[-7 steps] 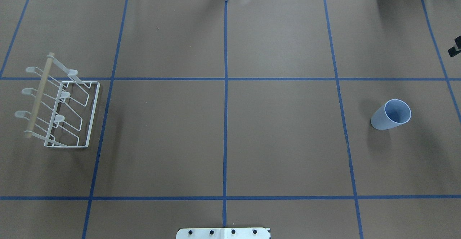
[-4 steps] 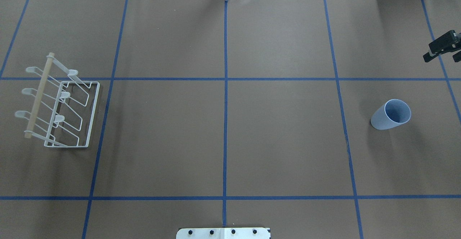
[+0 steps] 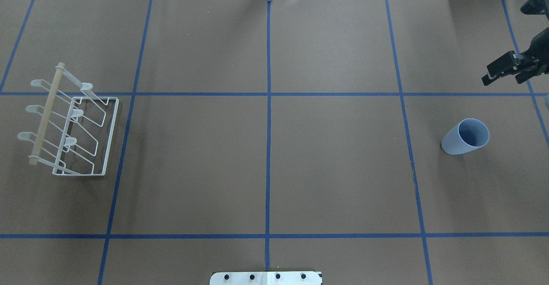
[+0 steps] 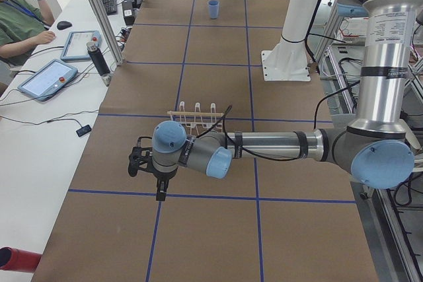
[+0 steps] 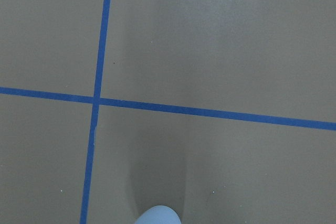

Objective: Hang cup on cup holder
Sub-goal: 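Move the right gripper down to the pale blue cup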

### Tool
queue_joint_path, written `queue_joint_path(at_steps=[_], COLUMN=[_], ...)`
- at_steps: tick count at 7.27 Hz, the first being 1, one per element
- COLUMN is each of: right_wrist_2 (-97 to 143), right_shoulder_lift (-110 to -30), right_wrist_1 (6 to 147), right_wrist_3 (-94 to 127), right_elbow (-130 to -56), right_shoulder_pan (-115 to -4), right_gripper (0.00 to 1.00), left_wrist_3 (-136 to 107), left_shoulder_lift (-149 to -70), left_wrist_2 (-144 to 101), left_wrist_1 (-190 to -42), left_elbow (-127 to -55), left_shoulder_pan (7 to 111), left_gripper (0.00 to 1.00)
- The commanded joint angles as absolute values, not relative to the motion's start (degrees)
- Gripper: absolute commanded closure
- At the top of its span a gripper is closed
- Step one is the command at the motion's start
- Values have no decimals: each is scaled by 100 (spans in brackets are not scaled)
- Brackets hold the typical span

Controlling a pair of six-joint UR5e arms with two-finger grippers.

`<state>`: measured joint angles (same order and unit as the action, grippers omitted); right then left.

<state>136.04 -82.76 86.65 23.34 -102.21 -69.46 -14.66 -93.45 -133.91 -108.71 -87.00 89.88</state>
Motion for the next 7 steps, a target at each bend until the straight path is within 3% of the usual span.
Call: queue_joint_path(at_steps=[1, 7], right_wrist_2=[13596, 13720], right_shoulder_lift=[-8725, -9026], right_wrist_1=[7878, 7770], right_wrist_3=[2592, 2514], right_elbow=[-10230, -10143], right_shoulder_pan=[-6680, -6110], right_gripper=[0, 0], left_wrist_3=[-1468, -1407], left_shoulder_lift=[-9492, -9484], left_wrist_2=[-13368, -13386], left_wrist_1=[-10697, -10705], left_elbow=[-8754, -8771], left_shoulder_pan=[8895, 8895], left_gripper=[1, 1])
